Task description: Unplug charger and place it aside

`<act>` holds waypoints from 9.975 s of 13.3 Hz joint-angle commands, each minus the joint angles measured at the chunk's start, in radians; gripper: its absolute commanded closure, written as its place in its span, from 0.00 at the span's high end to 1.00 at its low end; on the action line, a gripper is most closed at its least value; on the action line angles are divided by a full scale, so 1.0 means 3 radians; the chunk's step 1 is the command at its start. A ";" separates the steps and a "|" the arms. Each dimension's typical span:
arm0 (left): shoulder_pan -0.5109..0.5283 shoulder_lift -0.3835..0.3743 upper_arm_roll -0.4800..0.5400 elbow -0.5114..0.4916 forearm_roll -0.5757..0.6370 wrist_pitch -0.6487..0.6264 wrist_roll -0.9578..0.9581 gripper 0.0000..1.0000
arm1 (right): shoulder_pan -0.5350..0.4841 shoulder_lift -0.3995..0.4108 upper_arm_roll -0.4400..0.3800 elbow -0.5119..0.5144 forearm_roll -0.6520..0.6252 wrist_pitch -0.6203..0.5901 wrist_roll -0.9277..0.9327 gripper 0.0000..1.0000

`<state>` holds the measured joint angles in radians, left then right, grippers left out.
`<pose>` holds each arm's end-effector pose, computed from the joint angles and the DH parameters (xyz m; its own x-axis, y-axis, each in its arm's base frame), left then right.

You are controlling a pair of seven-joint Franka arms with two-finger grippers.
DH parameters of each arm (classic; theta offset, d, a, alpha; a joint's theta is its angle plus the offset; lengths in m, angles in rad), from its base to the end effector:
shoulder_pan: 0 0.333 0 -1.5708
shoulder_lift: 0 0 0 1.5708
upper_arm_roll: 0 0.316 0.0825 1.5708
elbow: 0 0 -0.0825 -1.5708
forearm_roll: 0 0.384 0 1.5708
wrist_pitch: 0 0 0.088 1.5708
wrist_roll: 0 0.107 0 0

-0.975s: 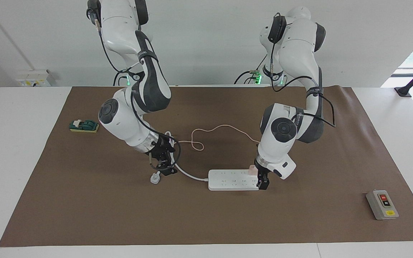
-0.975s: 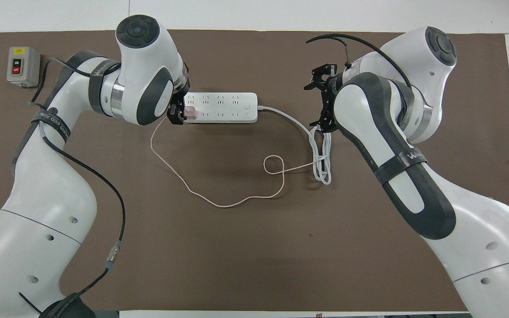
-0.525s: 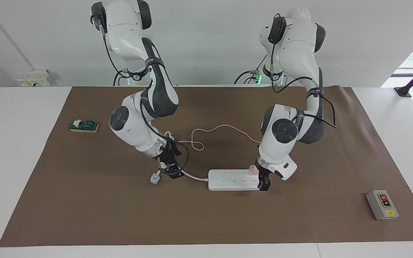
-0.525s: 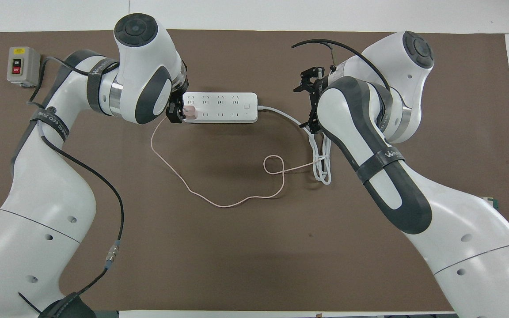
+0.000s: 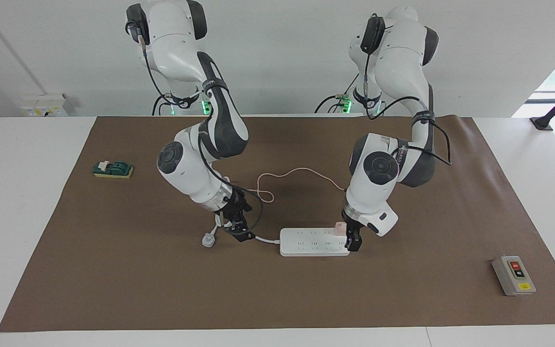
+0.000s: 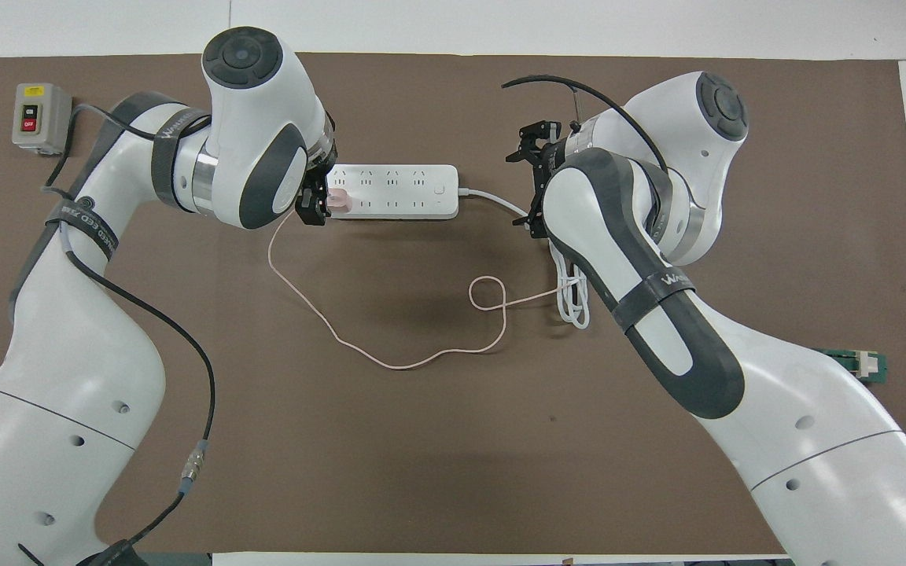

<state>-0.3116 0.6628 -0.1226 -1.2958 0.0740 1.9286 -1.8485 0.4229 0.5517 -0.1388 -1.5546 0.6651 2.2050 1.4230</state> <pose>0.6735 -0.2840 0.3553 0.1579 0.9875 0.0005 0.9871 -0.1578 -0.0261 0.6708 0.2337 0.3438 0.0960 -0.8798 -0.4655 -0.9941 -0.0609 -0.0900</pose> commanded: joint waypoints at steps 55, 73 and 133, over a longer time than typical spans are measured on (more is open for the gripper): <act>-0.0096 -0.0266 0.0051 -0.0722 0.0178 0.0638 -0.0307 0.15 | 0.0165 0.1142 0.0003 0.1230 0.0774 0.0136 -0.0013 0.61; -0.0096 -0.0328 0.0051 -0.0156 0.0178 -0.0256 -0.0301 0.13 | 0.0094 0.1127 0.0003 0.1153 0.0820 0.0115 -0.0095 0.00; 0.1381 -0.1928 0.0122 -0.1516 0.0014 -0.0394 0.6034 1.00 | -0.1016 -0.1849 0.0079 -0.0320 -0.2263 -0.2170 -0.4354 1.00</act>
<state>0.1106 0.0546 -0.0857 -1.8442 0.0890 1.8722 0.0001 0.1613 0.0232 -0.1368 -1.6196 -0.0045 1.5264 0.1556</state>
